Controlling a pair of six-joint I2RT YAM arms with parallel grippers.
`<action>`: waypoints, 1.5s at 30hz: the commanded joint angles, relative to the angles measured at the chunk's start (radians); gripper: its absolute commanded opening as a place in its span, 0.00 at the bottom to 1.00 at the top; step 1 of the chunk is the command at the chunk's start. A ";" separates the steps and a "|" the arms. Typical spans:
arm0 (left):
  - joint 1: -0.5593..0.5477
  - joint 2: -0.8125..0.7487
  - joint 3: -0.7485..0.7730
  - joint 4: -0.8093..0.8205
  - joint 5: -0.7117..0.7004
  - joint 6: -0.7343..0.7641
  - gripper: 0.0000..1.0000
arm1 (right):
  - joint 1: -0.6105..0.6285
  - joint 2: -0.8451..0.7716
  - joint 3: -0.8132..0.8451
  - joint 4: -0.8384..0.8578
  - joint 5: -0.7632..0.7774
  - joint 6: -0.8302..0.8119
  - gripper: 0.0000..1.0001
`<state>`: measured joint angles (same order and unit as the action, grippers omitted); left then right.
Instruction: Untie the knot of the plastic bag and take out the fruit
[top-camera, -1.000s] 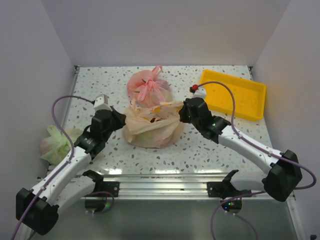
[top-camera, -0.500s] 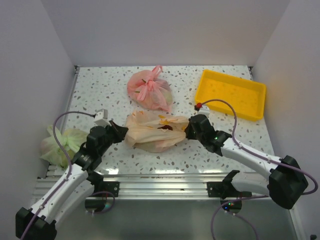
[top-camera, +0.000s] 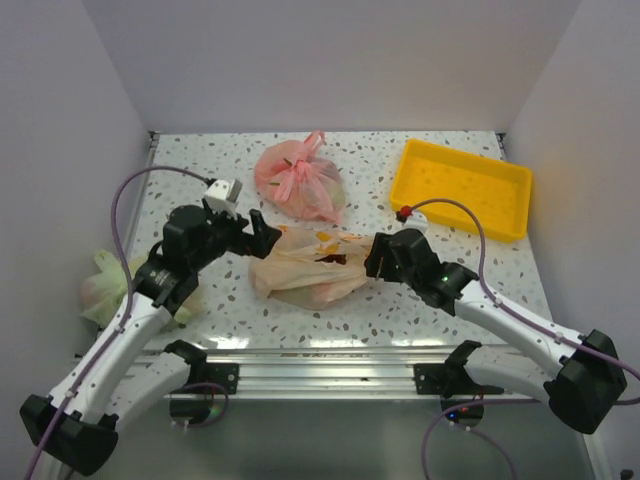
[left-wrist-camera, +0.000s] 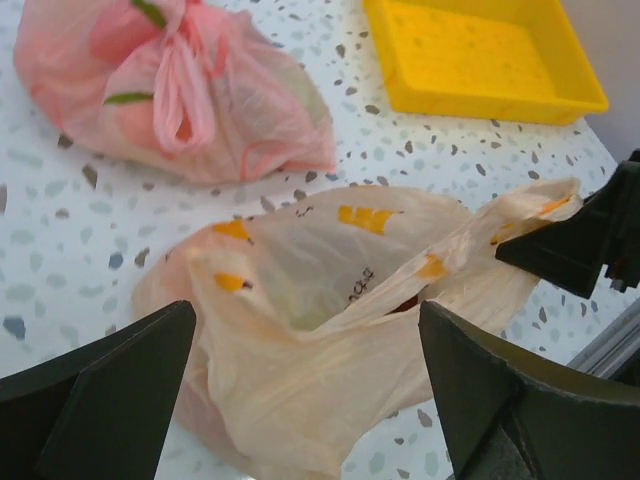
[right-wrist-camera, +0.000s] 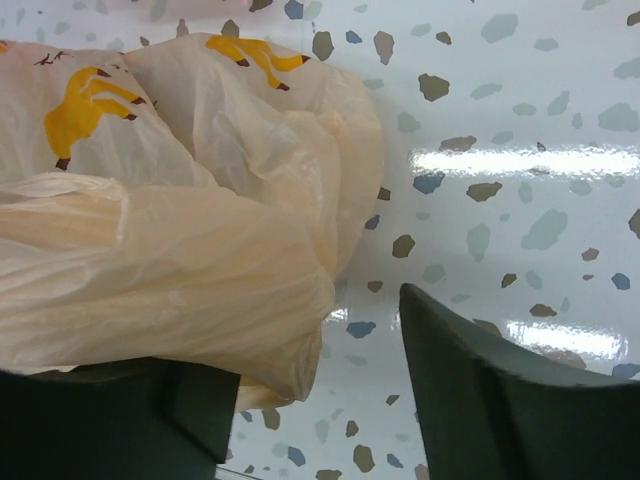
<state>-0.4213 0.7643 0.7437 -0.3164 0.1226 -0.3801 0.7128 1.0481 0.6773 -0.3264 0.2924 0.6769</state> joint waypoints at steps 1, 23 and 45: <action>-0.011 0.140 0.158 0.016 0.193 0.245 1.00 | -0.001 0.003 0.054 -0.023 -0.015 0.052 0.68; -0.238 0.670 0.402 -0.058 0.186 0.527 0.87 | 0.005 0.082 -0.042 0.200 -0.099 0.380 0.80; 0.046 0.524 0.321 -0.009 -0.453 0.118 0.00 | -0.177 0.374 0.276 0.046 -0.062 -0.054 0.00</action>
<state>-0.4183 1.3670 1.0687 -0.3172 -0.1913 -0.2077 0.6312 1.3514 0.8516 -0.1638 0.1619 0.8013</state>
